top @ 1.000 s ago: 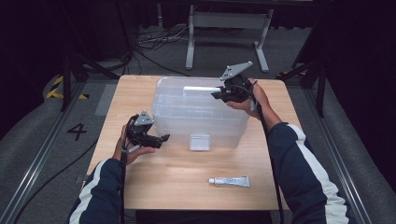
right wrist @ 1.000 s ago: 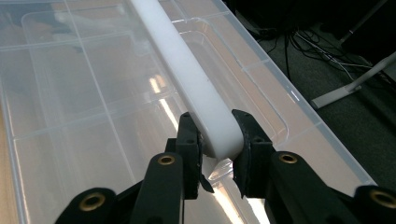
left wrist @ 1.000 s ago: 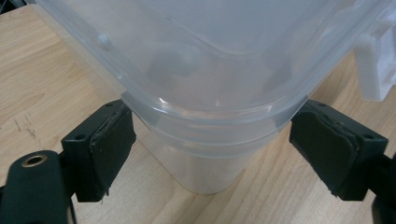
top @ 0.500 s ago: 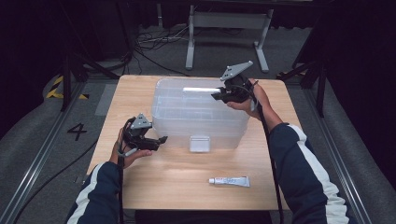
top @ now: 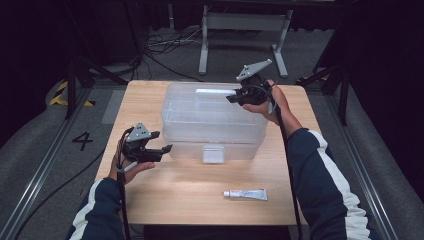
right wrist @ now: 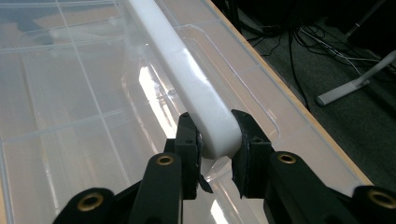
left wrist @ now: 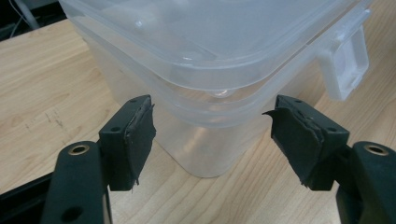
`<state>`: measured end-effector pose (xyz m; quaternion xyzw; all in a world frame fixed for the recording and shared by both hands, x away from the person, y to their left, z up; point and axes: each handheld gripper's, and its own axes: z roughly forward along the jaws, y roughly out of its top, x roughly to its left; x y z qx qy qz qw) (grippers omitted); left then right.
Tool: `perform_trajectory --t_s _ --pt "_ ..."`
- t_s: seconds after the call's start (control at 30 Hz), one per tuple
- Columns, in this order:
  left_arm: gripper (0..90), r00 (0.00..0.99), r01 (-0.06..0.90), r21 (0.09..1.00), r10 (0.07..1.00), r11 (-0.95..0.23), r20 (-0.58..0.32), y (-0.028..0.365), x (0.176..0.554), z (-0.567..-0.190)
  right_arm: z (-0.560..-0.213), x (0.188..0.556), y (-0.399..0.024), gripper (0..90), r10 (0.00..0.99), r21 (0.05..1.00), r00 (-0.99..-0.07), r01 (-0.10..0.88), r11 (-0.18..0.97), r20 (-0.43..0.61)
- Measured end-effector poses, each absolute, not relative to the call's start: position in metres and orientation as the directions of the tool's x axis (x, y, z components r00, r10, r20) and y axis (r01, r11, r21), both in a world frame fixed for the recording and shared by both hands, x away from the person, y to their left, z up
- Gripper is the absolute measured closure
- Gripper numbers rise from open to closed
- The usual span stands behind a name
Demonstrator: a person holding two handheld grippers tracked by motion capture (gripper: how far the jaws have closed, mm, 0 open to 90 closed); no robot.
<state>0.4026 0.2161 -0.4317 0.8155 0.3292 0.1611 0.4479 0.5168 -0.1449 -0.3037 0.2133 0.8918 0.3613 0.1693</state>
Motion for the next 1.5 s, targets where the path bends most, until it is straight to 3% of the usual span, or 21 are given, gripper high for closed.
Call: perform_trajectory --t_s 0.4,1.17,1.37,1.5 --pt "47.9 0.710 0.377 0.862 0.704 -0.338 -0.034 0.213 0.405 -0.422 -0.298 0.524 -0.145 74.2 0.529 0.719 -0.840 0.295 0.629 -0.117" --pt "59.7 0.695 0.370 0.883 0.717 -0.289 -0.056 0.219 0.407 -0.413 -0.288 0.536 -0.144 73.6 0.547 0.698 -0.832 0.336 0.632 -0.094" --pt "72.4 0.688 0.390 0.877 0.721 -0.280 -0.076 0.215 0.411 -0.415 -0.287 0.536 -0.143 73.3 0.546 0.696 -0.831 0.333 0.636 -0.102" --pt "75.4 0.681 0.389 0.876 0.729 -0.285 -0.066 0.213 0.414 -0.415 -0.287 0.536 -0.143 73.2 0.549 0.698 -0.830 0.332 0.634 -0.104"
